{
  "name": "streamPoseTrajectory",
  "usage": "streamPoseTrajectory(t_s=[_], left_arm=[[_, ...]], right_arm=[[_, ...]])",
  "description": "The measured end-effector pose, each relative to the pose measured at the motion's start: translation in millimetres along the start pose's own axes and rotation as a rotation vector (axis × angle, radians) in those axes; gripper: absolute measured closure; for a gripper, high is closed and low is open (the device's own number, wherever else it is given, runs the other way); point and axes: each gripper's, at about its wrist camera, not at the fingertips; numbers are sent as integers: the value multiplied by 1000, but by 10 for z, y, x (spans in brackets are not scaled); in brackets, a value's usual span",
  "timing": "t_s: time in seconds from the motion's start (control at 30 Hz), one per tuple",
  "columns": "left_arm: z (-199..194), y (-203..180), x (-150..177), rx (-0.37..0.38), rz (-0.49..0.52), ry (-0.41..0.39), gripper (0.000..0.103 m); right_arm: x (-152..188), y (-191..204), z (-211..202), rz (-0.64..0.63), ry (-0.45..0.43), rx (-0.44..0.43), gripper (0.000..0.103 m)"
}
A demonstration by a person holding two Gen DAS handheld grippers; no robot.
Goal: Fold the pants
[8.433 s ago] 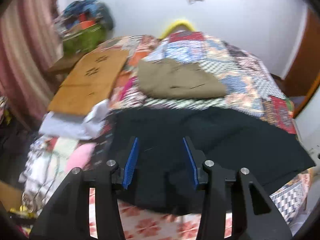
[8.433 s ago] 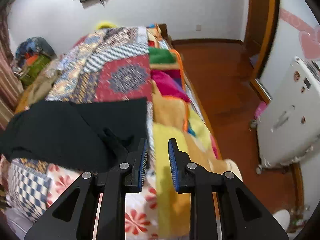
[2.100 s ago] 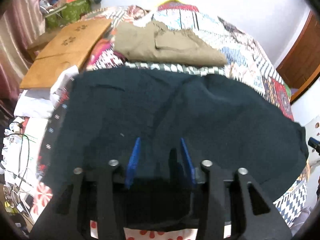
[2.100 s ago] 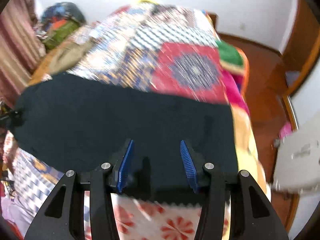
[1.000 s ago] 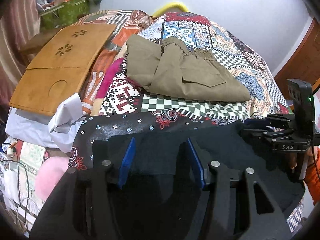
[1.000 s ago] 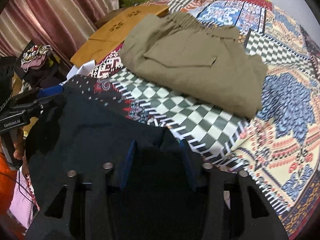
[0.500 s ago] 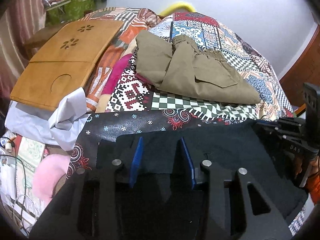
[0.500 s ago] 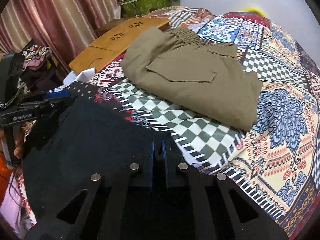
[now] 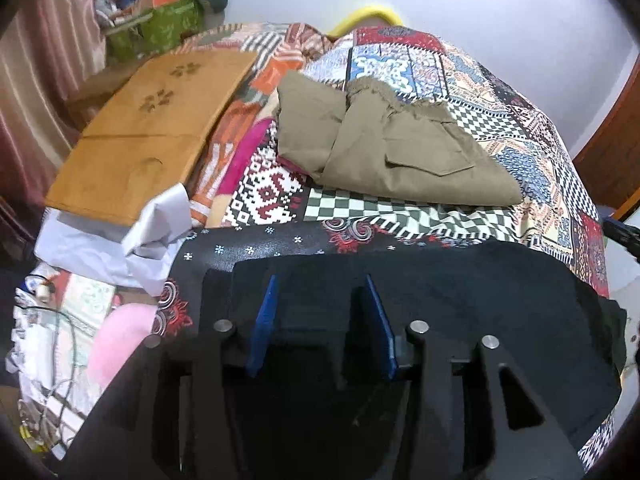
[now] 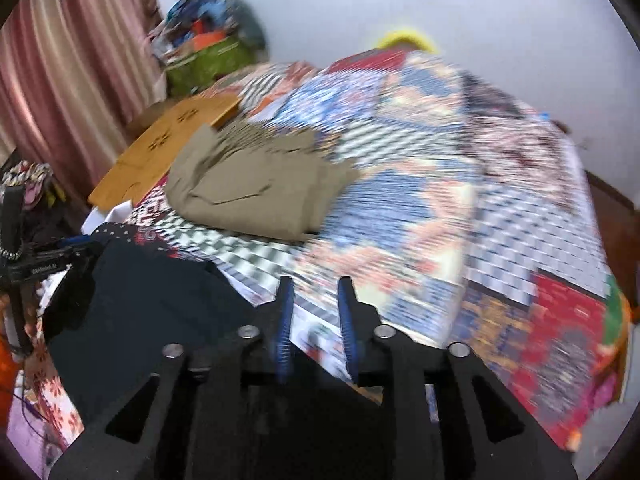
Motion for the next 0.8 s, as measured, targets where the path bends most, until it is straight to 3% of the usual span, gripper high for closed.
streamPoseTrajectory(t_s=[0.17, 0.23, 0.3, 0.47, 0.57, 0.8], left_arm=[[-404, -370, 66, 4, 70, -60, 54], [-571, -528, 93, 26, 90, -85, 53], [-798, -727, 136, 60, 117, -124, 48], [-1229, -1265, 308, 153, 187, -211, 26], [-1321, -1624, 459, 213, 235, -207, 22], [-1174, -2437, 866, 294, 350, -127, 22]], right_arm=[[352, -290, -782, 46, -67, 111, 75], [484, -324, -1024, 67, -96, 144, 66], [626, -340, -1253, 83, -122, 183, 60], [1025, -373, -1704, 99, -151, 266, 57], [1278, -384, -1879, 127, -165, 288, 46], [1945, -578, -1855, 263, -102, 263, 45]])
Point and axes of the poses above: each gripper's, at about its wrist camera, not at the fingertips, and z roughly the way its jaws point, y to its left, x to its underside, and after that the axes turned 6 degrees about -z, right-handed
